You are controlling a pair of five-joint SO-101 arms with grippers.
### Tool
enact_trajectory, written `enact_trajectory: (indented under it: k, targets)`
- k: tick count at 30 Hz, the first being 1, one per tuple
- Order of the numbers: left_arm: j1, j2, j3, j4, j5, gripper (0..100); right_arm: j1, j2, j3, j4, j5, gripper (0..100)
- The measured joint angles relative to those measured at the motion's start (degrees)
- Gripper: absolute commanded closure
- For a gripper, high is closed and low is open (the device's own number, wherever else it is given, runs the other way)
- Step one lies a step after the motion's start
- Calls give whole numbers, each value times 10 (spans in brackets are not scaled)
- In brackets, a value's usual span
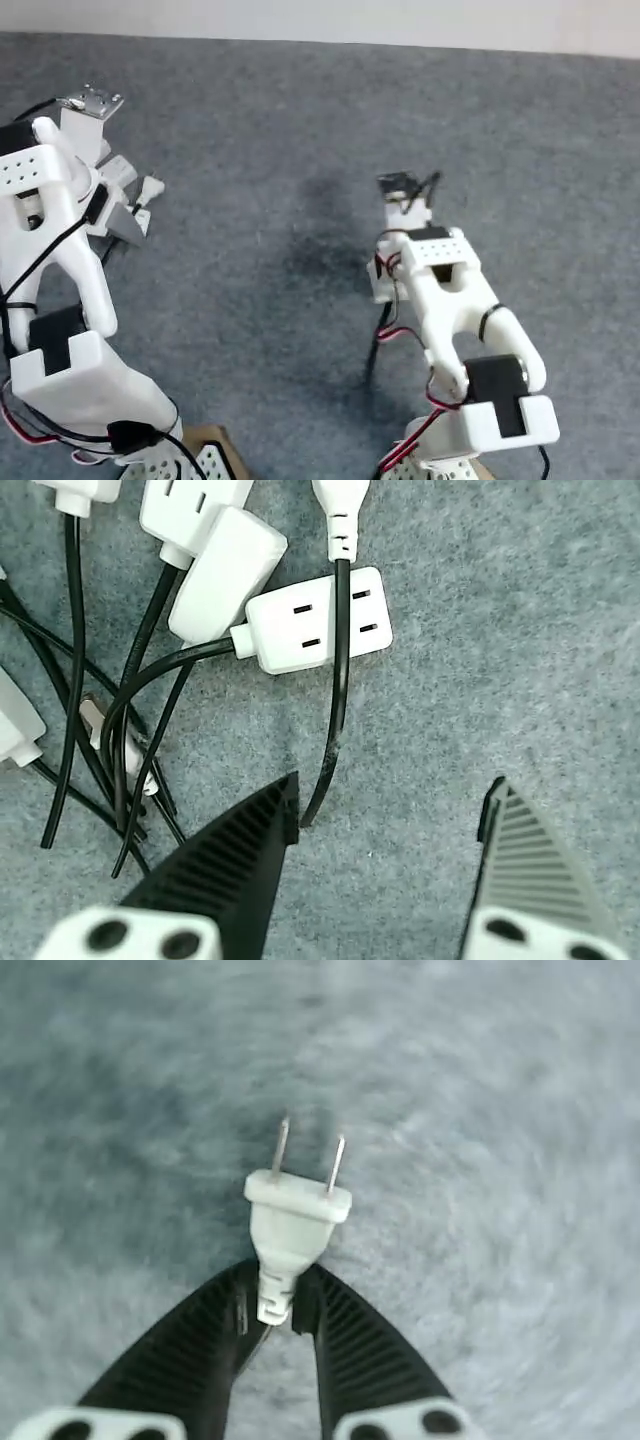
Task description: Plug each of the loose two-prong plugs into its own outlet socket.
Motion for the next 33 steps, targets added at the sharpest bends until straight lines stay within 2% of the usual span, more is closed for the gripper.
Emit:
enact_trajectory:
  k: [7,13,16,19,28,30,33]
  targets:
    - [0,0,9,-1,0,702,22,4,-47,98,316,991]
    - [3,0,65,-1,-69,702,67,4,-73,127,482,991]
    - [14,0,76,-2,-79,702,80,6,-74,124,509,986]
    - [22,0,76,-2,-81,702,89,6,-74,101,505,973]
    - [25,0,76,-2,-81,702,113,6,-74,71,482,619]
    - [25,0,76,-2,-81,702,112,6,-74,76,489,584]
    - [25,0,76,-2,-81,702,112,-7,-74,94,493,580]
